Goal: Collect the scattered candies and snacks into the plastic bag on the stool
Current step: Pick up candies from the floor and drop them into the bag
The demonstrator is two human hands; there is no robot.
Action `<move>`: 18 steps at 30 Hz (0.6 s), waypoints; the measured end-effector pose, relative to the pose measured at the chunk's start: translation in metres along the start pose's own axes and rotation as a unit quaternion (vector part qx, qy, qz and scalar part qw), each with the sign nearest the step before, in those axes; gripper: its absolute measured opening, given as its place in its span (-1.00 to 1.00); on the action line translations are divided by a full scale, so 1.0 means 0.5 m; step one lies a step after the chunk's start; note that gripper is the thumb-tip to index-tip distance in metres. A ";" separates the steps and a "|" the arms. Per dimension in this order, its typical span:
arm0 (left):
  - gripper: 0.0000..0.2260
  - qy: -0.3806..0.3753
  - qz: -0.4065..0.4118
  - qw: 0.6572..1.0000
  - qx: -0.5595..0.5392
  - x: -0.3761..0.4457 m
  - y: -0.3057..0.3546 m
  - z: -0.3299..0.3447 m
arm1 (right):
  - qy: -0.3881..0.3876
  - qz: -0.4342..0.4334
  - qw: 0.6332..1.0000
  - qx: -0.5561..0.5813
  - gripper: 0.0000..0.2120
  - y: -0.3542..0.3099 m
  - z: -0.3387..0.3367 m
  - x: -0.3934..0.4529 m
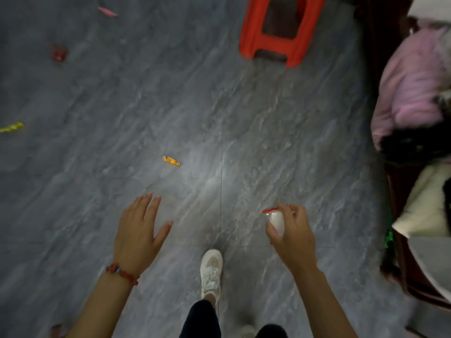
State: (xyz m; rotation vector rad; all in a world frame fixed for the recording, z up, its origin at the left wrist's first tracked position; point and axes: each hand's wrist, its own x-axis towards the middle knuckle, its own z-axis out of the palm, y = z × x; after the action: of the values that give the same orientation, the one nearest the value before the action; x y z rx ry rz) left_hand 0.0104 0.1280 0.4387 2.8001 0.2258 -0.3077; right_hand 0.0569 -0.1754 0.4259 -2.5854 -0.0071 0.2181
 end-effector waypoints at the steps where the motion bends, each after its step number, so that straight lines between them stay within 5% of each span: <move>1: -0.34 0.007 -0.003 1.000 0.000 0.014 -0.005 -0.027 | 0.002 0.000 1.000 0.007 -0.59 -0.030 -0.013 0.020; 8: -0.34 0.037 -0.037 0.999 -0.004 0.128 -0.038 -0.128 | -0.005 -0.081 0.997 0.005 -0.56 -0.181 -0.040 0.195; 18: -0.36 0.028 -0.132 0.990 -0.042 0.319 -0.071 -0.090 | -0.098 -0.163 0.982 -0.016 -0.59 -0.255 0.046 0.498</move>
State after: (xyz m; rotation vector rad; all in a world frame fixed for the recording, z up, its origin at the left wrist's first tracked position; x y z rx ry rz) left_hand 0.1657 0.1951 0.4325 2.6968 0.6113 -0.2723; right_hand 0.3038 -0.0423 0.4345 -2.5366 -0.5048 0.3495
